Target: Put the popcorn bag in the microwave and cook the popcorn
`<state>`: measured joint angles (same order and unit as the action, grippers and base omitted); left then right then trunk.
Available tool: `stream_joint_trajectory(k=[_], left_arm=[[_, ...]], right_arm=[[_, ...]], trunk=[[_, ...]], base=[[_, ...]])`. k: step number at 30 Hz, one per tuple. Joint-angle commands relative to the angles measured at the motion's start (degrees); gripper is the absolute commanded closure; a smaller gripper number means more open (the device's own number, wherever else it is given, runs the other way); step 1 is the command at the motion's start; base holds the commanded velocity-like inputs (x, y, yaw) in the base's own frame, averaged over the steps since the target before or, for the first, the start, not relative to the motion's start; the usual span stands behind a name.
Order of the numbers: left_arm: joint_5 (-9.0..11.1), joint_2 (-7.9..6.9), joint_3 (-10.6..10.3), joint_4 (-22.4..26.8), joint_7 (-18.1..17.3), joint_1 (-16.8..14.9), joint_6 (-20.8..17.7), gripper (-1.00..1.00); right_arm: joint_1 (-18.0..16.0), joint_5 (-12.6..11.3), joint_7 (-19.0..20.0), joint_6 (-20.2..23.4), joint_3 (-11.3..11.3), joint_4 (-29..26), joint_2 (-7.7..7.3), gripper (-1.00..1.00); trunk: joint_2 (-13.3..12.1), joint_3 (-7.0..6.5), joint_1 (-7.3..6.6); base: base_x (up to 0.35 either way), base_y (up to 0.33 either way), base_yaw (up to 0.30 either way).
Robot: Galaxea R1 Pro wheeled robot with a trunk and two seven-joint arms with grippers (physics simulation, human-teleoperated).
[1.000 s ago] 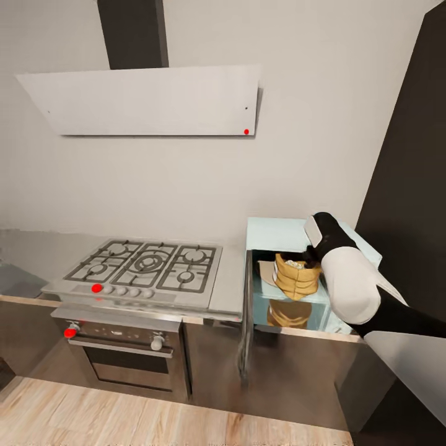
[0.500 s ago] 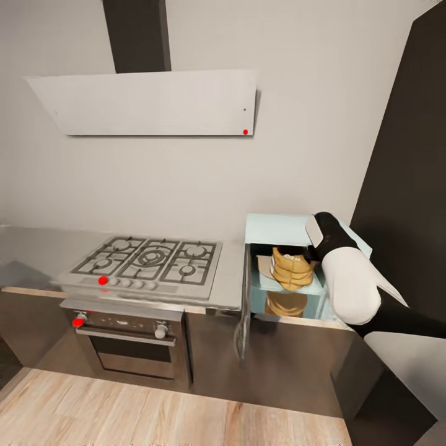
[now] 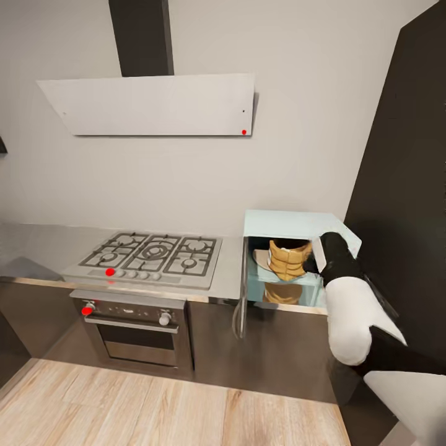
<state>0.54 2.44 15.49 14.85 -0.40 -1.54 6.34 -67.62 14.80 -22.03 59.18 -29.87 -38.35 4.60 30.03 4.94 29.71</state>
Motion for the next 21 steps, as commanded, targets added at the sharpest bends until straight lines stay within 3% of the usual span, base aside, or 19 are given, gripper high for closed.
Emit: stream_joint_trajectory(k=[1, 2, 4, 9, 12, 15, 18, 21], left_arm=[[0.06, 0.02, 0.15, -0.03, -0.04, -0.04, 0.17, -1.0], [0.07, 0.02, 0.15, -0.03, -0.04, -0.04, 0.17, -1.0], [0.07, 0.02, 0.11, -0.03, -0.04, -0.05, 0.17, -1.0], [0.07, 0.1, 0.06, -0.05, -0.04, -0.08, 0.17, -1.0], [0.07, 0.1, 0.07, -0.05, -0.04, -0.08, 0.17, -1.0], [0.14, 0.11, 0.14, -0.07, 0.0, -0.04, 0.17, -1.0], [0.16, 0.11, 0.15, -0.03, 0.04, -0.07, 0.17, -1.0], [0.28, 0.11, 0.15, 0.0, 0.04, -0.1, 0.22, -1.0]], right_arm=[[2.93, 0.19, 2.61, 0.05, 2.36, -4.42, 0.17, -1.0], [8.14, -0.04, 5.77, 0.11, 6.96, -11.98, 0.3, -1.0], [12.58, -0.19, 7.47, 0.45, 9.82, -18.44, 0.55, -1.0], [17.07, -0.24, 13.37, 0.22, 11.19, -22.93, 0.72, -1.0], [21.9, -0.14, 20.8, -1.76, 12.6, -29.26, 0.69, -1.0], [31.96, -0.07, 26.54, -7.38, 19.34, -39.59, 0.73, -1.0], [36.36, -0.19, 27.51, -12.27, 24.86, -43.59, 0.71, -1.0], [37.59, -0.35, 27.76, -15.6, 25.94, -44.39, 0.78, -1.0]], trunk=[[0.11, 0.11, 0.03], [0.11, 0.11, 0.03], [0.11, 0.11, 0.03], [0.11, 0.11, 0.03], [0.11, 0.11, 0.03], [0.11, 0.11, 0.03], [0.11, 0.11, 0.03], [0.11, 0.11, 0.03]], base=[[-0.003, 0.0, 0.0], [-0.001, 0.0, 0.0], [0.0, 0.0, 0.0], [0.0, 0.0, 0.0], [0.0, 0.0, 0.0], [0.0, 0.0, 0.0], [0.0, 0.0, 0.0], [0.0, 0.0, 0.0]])
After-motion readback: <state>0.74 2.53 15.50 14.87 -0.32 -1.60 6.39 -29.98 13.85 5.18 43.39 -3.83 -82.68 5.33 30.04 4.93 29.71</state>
